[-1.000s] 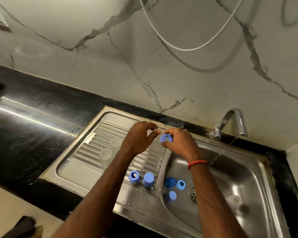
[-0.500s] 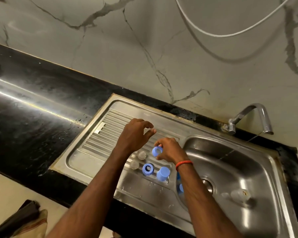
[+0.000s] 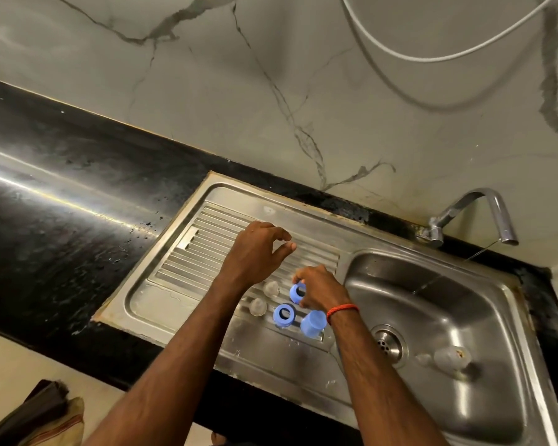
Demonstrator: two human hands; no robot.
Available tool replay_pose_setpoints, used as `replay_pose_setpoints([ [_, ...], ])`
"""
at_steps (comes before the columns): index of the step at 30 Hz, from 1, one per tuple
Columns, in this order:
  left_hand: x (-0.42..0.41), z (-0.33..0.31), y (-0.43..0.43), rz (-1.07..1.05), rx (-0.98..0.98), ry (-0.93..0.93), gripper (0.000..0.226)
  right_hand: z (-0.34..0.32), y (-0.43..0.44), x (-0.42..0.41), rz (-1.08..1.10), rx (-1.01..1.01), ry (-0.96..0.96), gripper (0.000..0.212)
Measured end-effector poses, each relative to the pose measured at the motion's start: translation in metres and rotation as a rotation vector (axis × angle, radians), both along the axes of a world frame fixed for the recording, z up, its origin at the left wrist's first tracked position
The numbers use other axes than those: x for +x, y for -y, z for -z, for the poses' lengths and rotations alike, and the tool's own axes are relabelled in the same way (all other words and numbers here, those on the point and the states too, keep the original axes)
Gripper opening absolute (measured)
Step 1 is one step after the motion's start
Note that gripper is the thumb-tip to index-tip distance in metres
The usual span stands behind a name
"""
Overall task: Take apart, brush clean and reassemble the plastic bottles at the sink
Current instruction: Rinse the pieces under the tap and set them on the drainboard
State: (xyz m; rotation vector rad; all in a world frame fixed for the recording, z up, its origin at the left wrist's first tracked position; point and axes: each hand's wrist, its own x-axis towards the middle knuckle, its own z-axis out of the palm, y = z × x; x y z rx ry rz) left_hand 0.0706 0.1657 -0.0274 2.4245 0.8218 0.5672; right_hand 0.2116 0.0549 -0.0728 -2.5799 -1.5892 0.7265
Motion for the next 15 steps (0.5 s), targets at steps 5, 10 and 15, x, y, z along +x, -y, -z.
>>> replay_pose_setpoints([
  [5, 0.004, -0.001, 0.002, 0.011, 0.004, -0.010, 0.034, 0.002, 0.000, -0.001, -0.014, -0.014, -0.027, 0.056],
  [10, 0.015, -0.002, 0.007, 0.026, 0.018, -0.016, 0.035, -0.015, 0.005, 0.008, 0.011, 0.021, -0.001, 0.067],
  [15, 0.041, -0.013, 0.015, 0.071, 0.030, 0.009, 0.036, -0.051, 0.017, 0.030, 0.106, 0.126, 0.052, 0.053],
])
